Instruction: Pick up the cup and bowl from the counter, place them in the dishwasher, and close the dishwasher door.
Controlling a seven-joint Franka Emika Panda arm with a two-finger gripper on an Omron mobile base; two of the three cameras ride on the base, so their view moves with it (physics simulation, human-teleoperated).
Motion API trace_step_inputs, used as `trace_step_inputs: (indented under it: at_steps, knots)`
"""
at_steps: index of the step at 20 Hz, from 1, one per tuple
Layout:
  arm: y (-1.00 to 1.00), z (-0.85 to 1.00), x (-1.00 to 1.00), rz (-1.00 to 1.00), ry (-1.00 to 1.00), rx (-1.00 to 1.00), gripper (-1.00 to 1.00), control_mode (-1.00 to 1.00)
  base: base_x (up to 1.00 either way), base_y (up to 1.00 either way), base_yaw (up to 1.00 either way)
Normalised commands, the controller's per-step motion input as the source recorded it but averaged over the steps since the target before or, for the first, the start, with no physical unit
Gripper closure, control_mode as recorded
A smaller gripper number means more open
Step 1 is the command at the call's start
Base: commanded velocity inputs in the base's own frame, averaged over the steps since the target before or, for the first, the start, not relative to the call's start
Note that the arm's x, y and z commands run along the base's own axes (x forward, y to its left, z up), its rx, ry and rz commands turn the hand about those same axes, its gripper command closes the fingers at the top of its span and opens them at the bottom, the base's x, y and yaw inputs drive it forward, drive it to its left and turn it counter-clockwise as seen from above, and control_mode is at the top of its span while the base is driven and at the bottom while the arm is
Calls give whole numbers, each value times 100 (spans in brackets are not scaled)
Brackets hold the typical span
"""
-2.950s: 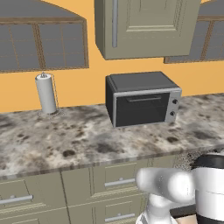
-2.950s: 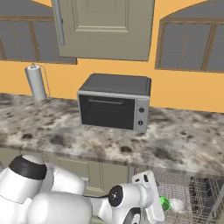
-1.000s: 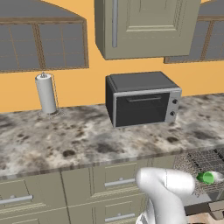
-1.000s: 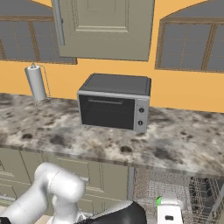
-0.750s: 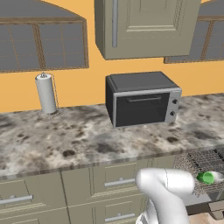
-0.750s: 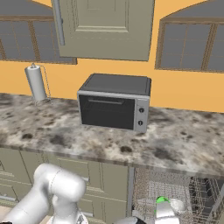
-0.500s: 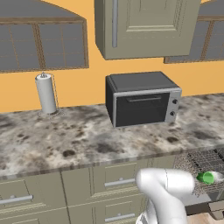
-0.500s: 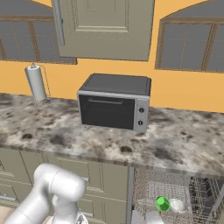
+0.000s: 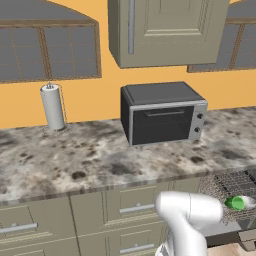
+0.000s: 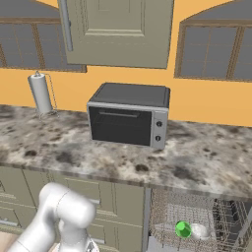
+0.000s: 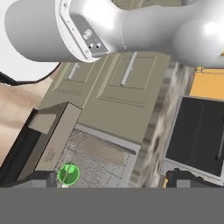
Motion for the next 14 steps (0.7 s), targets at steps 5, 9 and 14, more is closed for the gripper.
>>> trace_step_inputs:
  at_steps: [5, 9, 14]
  knots:
    - [19, -74, -13, 1, -9, 4, -100, -100, 0, 0, 0]
    - [-1, -58, -2, 0, -10, 8, -100, -100, 0, 0, 0]
    - [-16, -30, 25, 0, -4, 3, -100, -100, 0, 0, 0]
